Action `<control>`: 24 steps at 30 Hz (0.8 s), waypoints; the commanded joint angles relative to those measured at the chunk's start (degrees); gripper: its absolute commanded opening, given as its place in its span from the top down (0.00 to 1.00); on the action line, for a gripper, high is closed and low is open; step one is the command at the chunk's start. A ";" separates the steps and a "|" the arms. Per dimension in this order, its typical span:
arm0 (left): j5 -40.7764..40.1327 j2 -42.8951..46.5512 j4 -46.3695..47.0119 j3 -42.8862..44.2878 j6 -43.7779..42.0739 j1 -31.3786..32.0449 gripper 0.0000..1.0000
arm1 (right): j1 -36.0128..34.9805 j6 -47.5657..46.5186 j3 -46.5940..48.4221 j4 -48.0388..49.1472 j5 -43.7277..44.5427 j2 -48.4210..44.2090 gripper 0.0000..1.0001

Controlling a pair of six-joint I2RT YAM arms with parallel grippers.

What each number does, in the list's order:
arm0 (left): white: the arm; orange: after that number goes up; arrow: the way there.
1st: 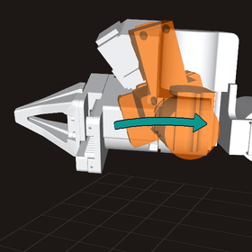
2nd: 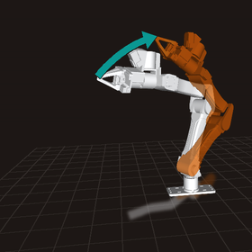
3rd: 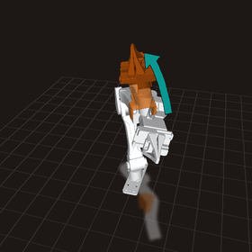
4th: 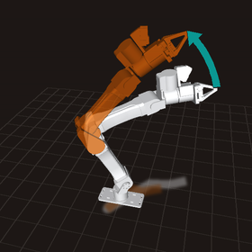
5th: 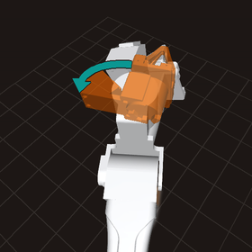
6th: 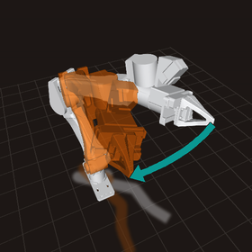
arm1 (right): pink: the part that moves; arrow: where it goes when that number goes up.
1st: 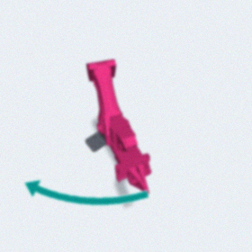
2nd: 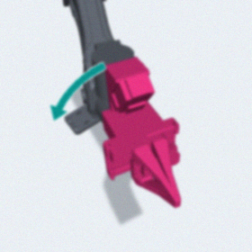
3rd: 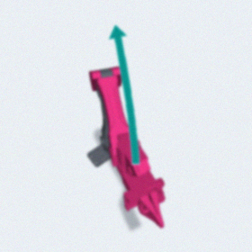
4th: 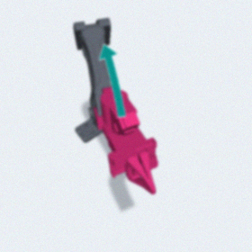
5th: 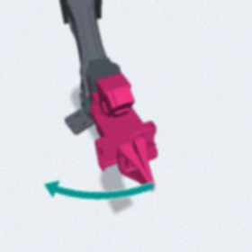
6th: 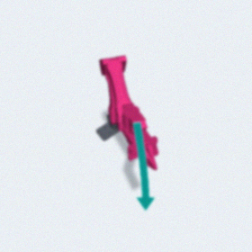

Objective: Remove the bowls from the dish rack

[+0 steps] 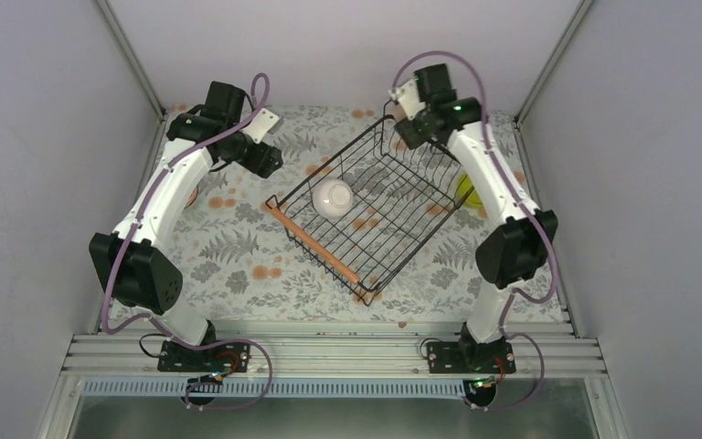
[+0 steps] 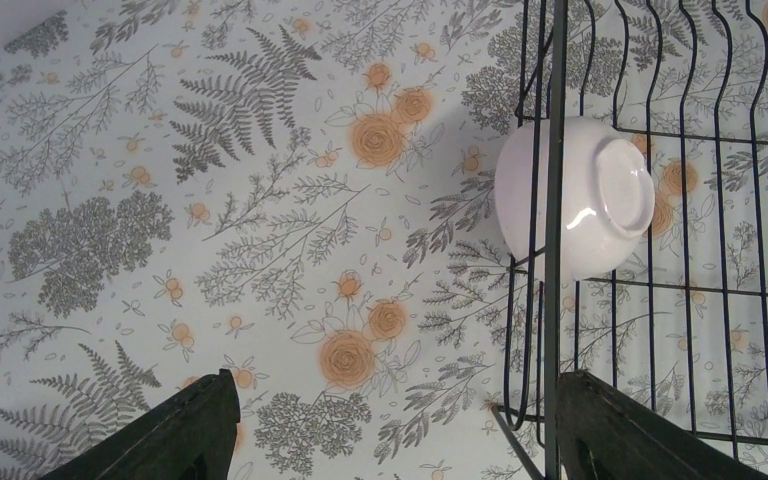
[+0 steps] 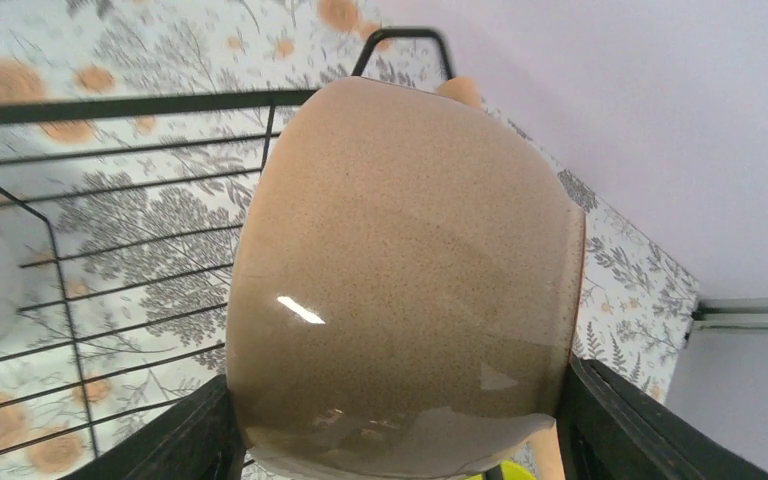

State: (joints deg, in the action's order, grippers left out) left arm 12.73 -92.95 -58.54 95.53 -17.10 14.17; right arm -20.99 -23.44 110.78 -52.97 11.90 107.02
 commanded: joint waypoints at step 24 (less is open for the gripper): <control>2.08 -2.37 2.23 2.28 -0.22 1.02 0.21 | 33.22 5.33 2.98 -4.54 -38.18 -16.88 0.43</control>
State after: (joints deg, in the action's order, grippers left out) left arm 14.11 -94.24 -56.53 95.83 -17.15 14.66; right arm 8.01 -18.74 115.52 -61.25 -21.78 95.81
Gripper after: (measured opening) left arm 0.792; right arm 0.677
